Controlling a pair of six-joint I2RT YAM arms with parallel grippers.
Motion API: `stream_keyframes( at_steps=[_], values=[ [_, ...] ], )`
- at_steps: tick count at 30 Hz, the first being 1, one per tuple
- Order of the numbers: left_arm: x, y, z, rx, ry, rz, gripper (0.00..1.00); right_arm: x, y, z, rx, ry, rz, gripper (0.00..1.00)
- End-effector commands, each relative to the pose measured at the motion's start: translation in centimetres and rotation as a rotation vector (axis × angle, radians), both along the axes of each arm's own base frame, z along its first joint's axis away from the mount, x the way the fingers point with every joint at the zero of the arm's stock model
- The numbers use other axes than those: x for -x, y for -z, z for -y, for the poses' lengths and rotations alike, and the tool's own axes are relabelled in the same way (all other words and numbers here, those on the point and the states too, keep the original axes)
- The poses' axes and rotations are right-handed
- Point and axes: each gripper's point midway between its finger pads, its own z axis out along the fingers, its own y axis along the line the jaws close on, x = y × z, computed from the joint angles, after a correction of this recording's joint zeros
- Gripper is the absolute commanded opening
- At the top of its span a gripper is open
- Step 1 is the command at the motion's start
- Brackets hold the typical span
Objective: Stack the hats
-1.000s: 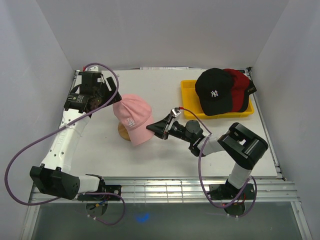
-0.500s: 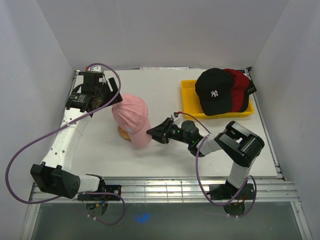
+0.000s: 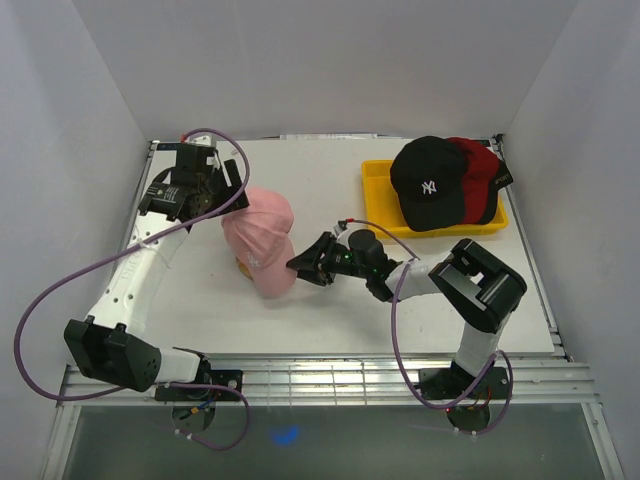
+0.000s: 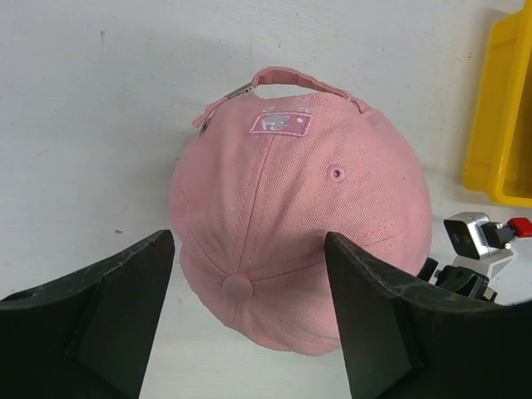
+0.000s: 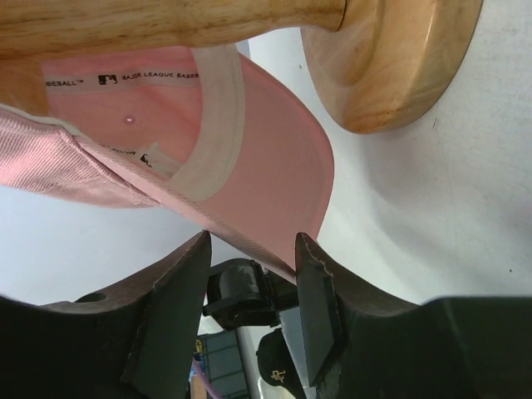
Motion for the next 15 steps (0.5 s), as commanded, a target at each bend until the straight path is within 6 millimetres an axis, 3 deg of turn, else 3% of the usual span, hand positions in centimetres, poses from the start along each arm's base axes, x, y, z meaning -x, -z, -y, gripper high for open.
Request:
stream_keyframes(
  at_steps=[1, 15],
  values=[
    [0.1, -0.9, 0.0, -0.024, 0.005, 0.022, 0.83, -0.5, 0.3, -1.1, 0.065, -0.039, 0.033, 0.51],
    [1.0, -1.7, 0.5, -0.048, 0.016, 0.031, 0.84, -1.9, 3.4, -2.0, 0.237, -0.071, 0.017, 0.52]
  ],
)
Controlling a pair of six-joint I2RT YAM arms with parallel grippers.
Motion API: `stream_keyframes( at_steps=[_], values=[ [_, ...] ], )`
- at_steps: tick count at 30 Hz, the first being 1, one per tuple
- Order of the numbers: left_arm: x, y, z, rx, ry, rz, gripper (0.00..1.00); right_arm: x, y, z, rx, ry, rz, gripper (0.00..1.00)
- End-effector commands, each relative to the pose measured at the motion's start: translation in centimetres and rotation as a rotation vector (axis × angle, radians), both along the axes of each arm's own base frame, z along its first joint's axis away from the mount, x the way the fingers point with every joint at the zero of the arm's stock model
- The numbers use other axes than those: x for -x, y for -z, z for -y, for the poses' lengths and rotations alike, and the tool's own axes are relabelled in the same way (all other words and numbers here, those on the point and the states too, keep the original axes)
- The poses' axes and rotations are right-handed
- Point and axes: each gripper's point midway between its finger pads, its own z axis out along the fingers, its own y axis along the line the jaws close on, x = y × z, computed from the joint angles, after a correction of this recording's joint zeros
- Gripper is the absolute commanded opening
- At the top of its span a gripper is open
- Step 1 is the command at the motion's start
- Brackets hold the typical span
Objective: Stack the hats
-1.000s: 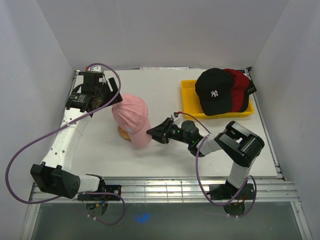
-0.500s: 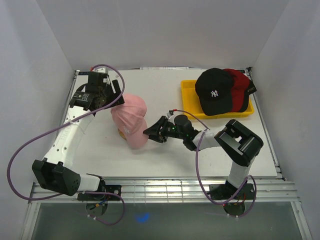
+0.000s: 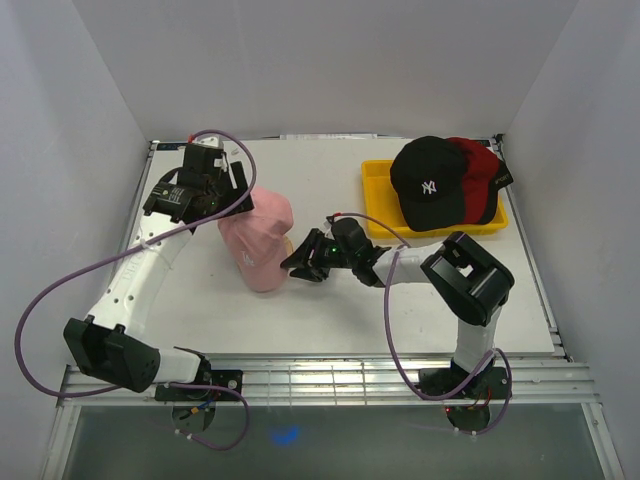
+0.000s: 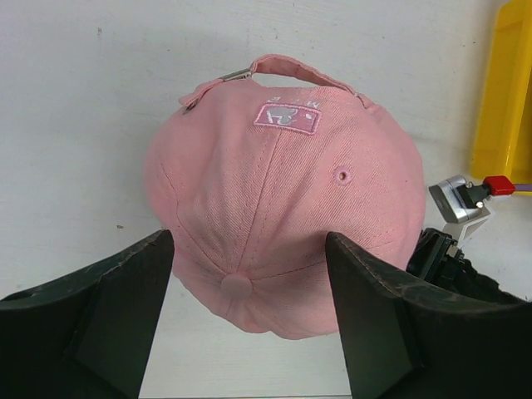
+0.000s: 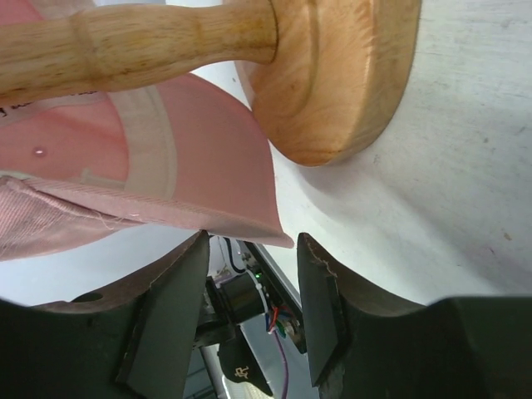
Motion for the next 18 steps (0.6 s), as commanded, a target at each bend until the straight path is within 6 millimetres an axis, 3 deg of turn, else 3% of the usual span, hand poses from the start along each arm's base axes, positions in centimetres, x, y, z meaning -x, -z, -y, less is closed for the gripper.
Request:
stream_keyframes(
  at_steps=[1, 8, 18],
  values=[
    [0.7, -1.8, -0.2, -0.009, 0.002, 0.038, 0.84, -0.3, 0.8, -0.1, 0.056, -0.015, 0.017, 0.52],
    [1.4, -1.9, 0.6, 0.000, 0.020, 0.032, 0.84, -1.0, 1.7, 0.0, 0.100, -0.016, 0.028, 0.53],
    [2.2, -3.0, 1.2, 0.018, 0.029, 0.047, 0.84, -2.3, 0.4, -0.5, 0.128, -0.033, 0.087, 0.57]
  ],
)
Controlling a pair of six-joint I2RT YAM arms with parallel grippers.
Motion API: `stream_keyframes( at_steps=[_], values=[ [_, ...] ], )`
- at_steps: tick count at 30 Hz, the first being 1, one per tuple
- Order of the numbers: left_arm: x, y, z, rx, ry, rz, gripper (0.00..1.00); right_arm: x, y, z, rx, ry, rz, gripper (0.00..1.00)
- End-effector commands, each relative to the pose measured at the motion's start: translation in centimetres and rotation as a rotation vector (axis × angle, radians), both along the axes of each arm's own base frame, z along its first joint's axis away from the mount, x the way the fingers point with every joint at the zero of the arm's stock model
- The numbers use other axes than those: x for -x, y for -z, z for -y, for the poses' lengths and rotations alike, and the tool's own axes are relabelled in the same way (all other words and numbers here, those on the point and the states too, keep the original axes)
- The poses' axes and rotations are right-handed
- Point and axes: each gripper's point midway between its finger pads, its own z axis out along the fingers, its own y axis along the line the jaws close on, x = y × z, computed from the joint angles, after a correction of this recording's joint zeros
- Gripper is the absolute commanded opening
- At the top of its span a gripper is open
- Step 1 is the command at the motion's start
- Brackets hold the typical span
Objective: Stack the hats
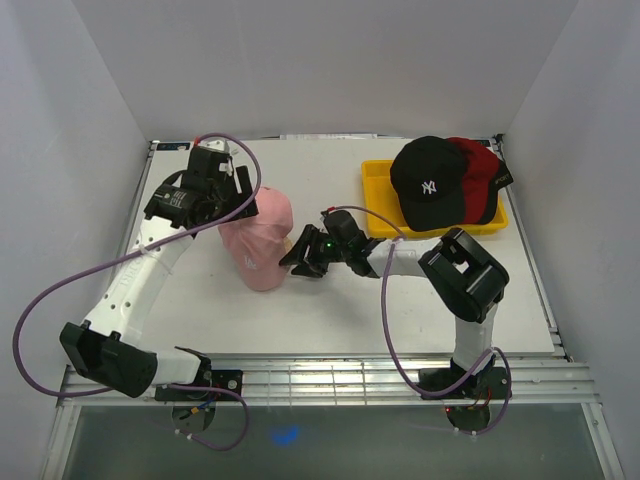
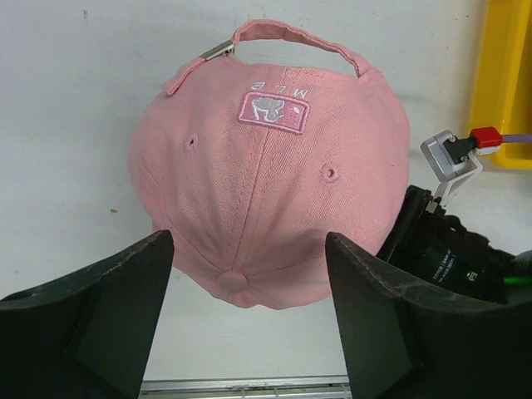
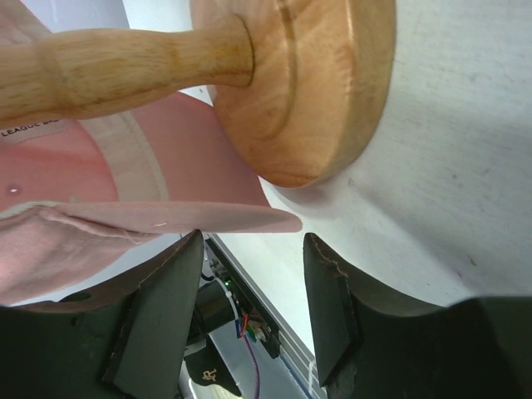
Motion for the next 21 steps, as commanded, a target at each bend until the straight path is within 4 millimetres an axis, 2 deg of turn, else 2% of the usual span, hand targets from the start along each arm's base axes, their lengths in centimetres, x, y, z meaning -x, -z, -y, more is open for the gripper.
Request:
stream_keyframes(
  at_steps=[1, 13, 21],
  values=[
    [0.7, -2.6, 0.2, 0.031, 0.000, 0.062, 0.84, -1.5, -1.4, -0.5, 0.006, 0.001, 0.066, 0.58],
    [0.6, -2.9, 1.5, 0.055, 0.030, 0.064, 0.84, -2.7, -2.8, 2.3, 0.053, 0.050, 0.115, 0.61],
    [0.3, -1.3, 1.6, 0.008, 0.006, 0.036, 0.84, -2.7, -6.3, 4.3, 0.063, 0.086, 0.220, 0.64]
  ],
)
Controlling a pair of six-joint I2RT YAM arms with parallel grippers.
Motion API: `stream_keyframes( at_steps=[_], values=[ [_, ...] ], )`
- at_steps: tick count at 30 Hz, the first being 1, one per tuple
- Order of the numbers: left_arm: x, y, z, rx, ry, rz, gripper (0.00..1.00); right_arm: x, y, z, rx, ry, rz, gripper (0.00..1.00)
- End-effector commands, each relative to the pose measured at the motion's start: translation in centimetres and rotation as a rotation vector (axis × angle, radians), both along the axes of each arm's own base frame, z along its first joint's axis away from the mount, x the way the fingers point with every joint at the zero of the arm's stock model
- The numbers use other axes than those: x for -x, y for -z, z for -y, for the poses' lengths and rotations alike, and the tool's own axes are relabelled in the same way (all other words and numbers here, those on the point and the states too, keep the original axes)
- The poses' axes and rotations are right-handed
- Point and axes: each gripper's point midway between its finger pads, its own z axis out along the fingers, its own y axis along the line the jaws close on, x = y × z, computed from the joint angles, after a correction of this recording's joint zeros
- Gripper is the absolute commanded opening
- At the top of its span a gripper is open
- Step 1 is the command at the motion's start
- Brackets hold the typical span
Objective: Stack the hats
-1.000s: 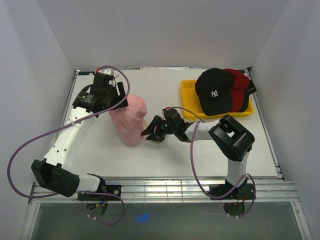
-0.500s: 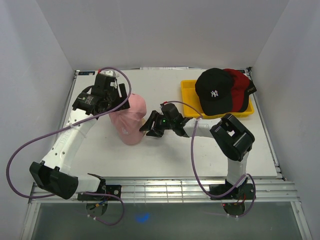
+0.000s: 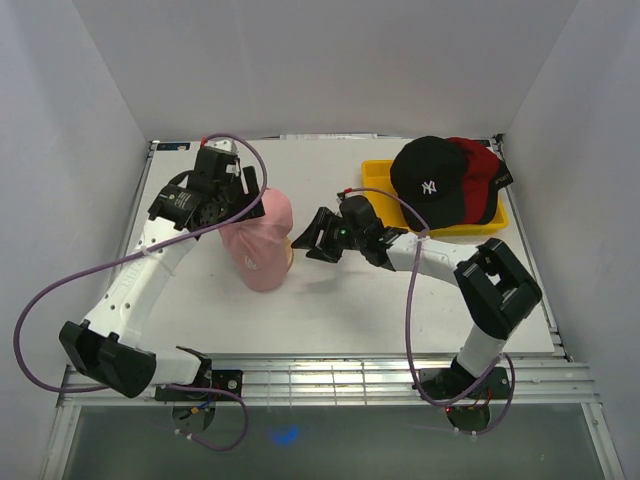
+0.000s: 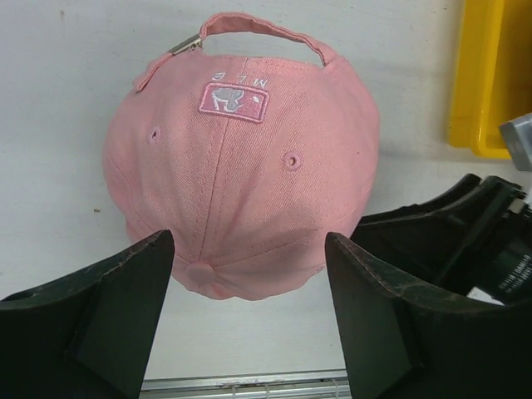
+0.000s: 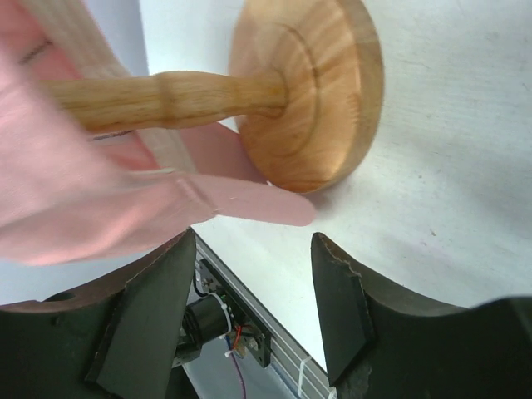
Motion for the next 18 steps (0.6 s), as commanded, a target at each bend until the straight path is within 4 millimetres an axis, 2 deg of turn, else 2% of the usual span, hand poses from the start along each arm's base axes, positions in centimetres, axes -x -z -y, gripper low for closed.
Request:
stream_keyframes(
  at_steps=[1, 5, 10, 11, 13, 15, 16, 18],
  values=[
    [-0.4, -0.5, -0.1, -0.014, -0.029, 0.022, 0.84, -0.3, -2.9, 1.3, -0.001, 0.028, 0.106, 0.64],
    [-0.7, 0.2, -0.2, -0.049, -0.048, 0.007, 0.84, -1.0, -4.7, 2.2, -0.017, 0.053, 0.157, 0.66],
    [-0.9, 0.8, 0.0, -0.086, -0.060, -0.011, 0.84, -2.1, -6.1, 2.0, -0.029, 0.043, 0.201, 0.67],
    [-1.0, 1.0, 0.0, -0.090, -0.063, -0.015, 0.85, -2.5, -6.9, 1.8, -0.038, 0.042, 0.215, 0.68],
    [-1.0, 1.1, 0.1, -0.100, -0.066, -0.017, 0.85, -3.0, -6.7, 1.5, -0.026, 0.040, 0.215, 0.68],
    [-1.0, 1.0, 0.2, -0.101, -0.065, -0.018, 0.87, -3.8, -7.3, 1.2, -0.032, 0.038, 0.232, 0.70],
    [-1.0, 1.0, 0.3, -0.105, -0.063, -0.017, 0.88, -4.0, -6.8, 1.0, -0.027, 0.035, 0.225, 0.71],
    [-1.1, 0.9, 0.3, -0.114, -0.062, -0.015, 0.91, -4.7, -7.5, 0.8, -0.038, 0.036, 0.241, 0.72]
  ],
)
